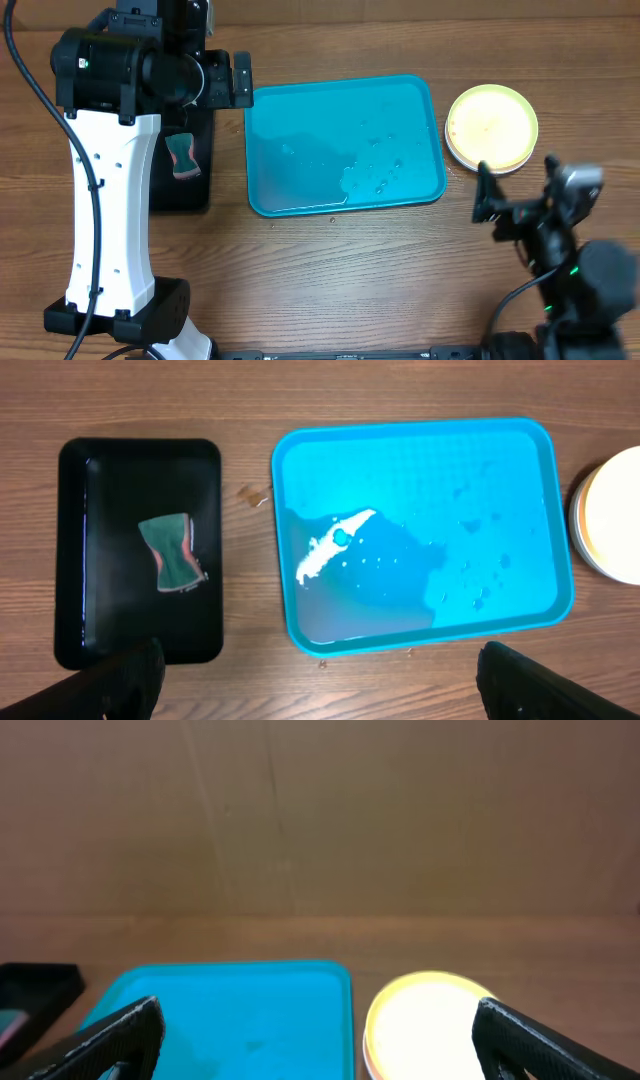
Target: Clean dirty plates on tray and stack at the side
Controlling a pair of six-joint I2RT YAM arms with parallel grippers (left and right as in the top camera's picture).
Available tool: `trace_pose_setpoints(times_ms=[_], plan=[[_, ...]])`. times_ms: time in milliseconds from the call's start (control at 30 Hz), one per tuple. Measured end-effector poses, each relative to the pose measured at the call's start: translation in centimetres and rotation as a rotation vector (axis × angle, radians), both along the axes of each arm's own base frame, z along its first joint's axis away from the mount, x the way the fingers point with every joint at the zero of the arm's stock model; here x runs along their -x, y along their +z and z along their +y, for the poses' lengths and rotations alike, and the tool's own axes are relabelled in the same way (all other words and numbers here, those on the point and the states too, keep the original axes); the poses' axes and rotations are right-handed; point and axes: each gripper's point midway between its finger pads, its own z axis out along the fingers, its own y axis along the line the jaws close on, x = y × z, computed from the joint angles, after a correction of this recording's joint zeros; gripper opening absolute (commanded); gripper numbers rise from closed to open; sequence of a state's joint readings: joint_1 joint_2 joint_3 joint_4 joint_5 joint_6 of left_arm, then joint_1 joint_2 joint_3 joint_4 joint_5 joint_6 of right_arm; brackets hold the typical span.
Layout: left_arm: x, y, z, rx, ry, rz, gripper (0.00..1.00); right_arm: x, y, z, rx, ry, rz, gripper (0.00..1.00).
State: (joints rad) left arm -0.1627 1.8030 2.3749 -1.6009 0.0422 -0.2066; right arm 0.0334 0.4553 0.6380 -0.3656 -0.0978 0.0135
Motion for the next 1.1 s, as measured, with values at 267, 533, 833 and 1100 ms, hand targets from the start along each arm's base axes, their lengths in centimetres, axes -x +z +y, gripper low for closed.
trace_pose_setpoints(times_ms=[267,533,833,1100], plan=[[0.0,0.0,0.0,0.000,0.000,0.000,1.00,0.7,-9.4,0.6,0.000,0.039,-0.093,1.00],[0.0,0.0,0.0,0.000,0.000,0.000,1.00,1.5,-11.4,0.9,-0.002,0.056,-0.113,1.00],[0.0,0.0,0.0,0.000,0.000,0.000,1.00,1.4,-12.4,1.1,-0.002,0.067,-0.107,1.00],[0.0,0.0,0.0,0.000,0.000,0.000,1.00,1.2,-12.6,1.1,-0.002,0.070,-0.118,1.00]])
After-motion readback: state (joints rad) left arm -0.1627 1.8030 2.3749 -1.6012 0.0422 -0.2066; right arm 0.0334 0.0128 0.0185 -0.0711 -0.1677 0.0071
